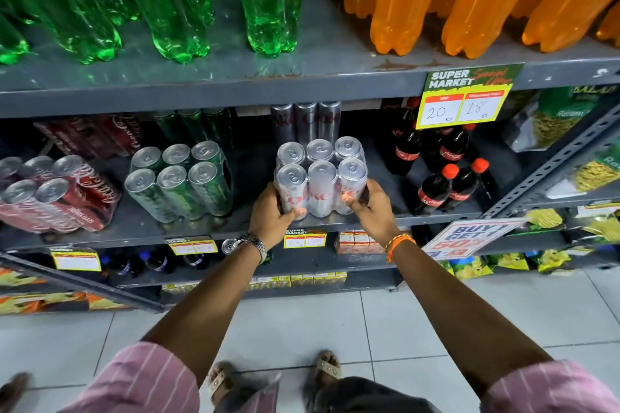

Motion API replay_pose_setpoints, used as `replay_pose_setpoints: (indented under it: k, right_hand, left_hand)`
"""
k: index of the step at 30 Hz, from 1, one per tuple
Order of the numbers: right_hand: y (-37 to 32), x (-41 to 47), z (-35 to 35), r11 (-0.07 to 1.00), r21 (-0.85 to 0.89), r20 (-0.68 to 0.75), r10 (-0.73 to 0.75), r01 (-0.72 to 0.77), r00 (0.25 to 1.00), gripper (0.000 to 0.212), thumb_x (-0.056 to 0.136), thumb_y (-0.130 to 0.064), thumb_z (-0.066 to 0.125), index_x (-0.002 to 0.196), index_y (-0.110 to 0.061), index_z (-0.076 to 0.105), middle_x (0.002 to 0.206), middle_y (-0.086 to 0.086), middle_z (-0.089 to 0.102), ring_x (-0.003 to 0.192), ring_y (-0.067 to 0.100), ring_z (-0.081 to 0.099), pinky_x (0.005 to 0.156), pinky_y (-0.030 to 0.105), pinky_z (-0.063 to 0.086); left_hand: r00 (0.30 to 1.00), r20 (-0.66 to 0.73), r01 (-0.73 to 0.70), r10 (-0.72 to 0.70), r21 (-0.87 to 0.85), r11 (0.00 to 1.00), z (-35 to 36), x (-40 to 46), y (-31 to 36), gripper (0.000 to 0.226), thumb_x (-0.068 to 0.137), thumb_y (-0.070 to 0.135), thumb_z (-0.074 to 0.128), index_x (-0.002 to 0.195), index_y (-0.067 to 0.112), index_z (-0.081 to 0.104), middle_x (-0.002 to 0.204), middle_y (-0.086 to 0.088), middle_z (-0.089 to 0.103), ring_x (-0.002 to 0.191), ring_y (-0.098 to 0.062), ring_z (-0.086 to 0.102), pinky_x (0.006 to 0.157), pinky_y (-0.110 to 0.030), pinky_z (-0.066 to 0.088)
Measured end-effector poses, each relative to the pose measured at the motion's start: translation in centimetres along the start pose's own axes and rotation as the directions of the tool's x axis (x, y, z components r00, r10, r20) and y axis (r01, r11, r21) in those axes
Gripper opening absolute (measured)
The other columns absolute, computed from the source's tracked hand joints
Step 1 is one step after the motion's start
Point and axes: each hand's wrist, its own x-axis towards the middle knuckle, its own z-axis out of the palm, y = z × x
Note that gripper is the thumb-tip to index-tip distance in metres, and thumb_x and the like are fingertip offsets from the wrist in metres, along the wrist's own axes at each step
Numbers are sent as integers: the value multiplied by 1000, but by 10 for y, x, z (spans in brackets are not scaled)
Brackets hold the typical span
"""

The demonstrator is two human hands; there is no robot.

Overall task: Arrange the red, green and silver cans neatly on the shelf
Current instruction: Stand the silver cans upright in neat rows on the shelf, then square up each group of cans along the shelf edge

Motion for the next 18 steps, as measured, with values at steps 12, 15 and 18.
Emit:
replay_pose_setpoints:
  k: [12,15,18]
  right_hand:
    - [-7,-5,3,992,112,-23,68,-65,997,69,76,-24,80,133,-14,44,131,-2,51,121,9,53,109,33,43]
    - [-36,-17,13,997,12,-343,-70,79,937,91,68,-30,85,142,-9,37,137,-1,40,131,18,42,113,25,28]
    - [-82,-31,43,929,-100,-474,-359,356,804,65,78,-22,78,132,-4,47,133,9,47,126,23,44,112,21,28]
  left_hand:
    - [1000,18,-14,14,-32,999,-6,-2,-4,65,61,39,79,117,23,49,115,2,68,104,-16,69,89,-39,59]
    - [991,-127,-55,46,-68,996,-33,-15,-3,56,74,15,80,123,14,53,116,7,63,108,-7,64,94,-19,52]
    - [919,-382,-132,98,-65,989,-81,-32,-18,35,80,8,72,113,18,62,108,4,69,102,-7,67,89,-22,56]
